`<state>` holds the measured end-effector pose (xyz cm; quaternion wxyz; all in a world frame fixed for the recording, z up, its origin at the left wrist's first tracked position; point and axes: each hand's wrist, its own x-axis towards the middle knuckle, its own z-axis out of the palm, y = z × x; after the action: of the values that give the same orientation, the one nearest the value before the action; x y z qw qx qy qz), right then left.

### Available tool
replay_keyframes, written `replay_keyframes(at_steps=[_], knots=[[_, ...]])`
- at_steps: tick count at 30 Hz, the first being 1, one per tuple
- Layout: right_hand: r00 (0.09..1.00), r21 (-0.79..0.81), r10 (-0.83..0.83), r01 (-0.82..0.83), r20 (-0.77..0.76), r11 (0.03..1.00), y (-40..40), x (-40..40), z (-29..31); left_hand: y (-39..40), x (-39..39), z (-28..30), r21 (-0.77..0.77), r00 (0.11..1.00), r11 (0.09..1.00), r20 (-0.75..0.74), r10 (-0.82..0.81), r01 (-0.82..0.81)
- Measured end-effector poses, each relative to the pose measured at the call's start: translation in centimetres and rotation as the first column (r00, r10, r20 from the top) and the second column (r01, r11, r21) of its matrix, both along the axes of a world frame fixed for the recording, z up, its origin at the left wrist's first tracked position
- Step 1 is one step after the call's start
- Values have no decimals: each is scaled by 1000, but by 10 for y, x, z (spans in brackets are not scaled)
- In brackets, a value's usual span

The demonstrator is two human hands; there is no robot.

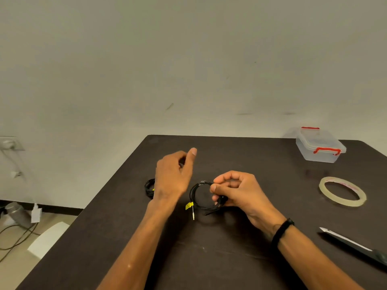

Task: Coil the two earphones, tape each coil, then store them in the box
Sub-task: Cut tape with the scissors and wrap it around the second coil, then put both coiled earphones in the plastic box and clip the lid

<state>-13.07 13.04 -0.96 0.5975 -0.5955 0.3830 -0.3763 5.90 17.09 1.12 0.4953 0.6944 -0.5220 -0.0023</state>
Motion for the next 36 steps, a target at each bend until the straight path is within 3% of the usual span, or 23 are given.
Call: replay_keyframes(at_steps=[3,7,11,13,16,18,23,25,27,30,32,36], knots=[[998,0,50,-50,-36,999,9,15,-1,19,6,-6,-167,989,984,-142,37,-61],[994,-75,44,-52,-96,996,18,44,-3,40,17,-35,-151,991,985,90,96,-82],[939,-369,-116,-13,-324,929,21,57,-5,48,17,-45,-158,976,981,165,143,-117],[922,-452,-156,-23,-355,892,20,51,-2,50,10,-43,-182,955,979,260,140,-94],[886,-519,-220,-28,-409,855,9,24,4,42,-8,-36,-191,914,979,407,8,76],[863,-531,-252,-22,-438,847,0,-1,8,26,-28,-34,-129,897,972,423,-124,196],[830,-556,-379,102,-409,825,-35,-74,16,-26,-107,-26,1,927,943,179,-329,334],[863,-425,-423,285,-276,859,-50,-104,21,-45,-136,-21,66,920,919,30,-392,389],[898,-102,-439,433,-44,896,-62,-128,31,-61,-159,-16,143,898,886,-80,-433,440],[796,290,-560,494,230,820,-89,-159,47,-84,-184,-18,247,879,844,-140,-455,476],[725,409,-619,488,301,771,-111,-173,51,-92,-193,-26,291,898,850,-151,-412,439],[672,512,-682,493,289,703,-147,-186,50,-100,-203,-36,331,965,907,-61,-256,261]])
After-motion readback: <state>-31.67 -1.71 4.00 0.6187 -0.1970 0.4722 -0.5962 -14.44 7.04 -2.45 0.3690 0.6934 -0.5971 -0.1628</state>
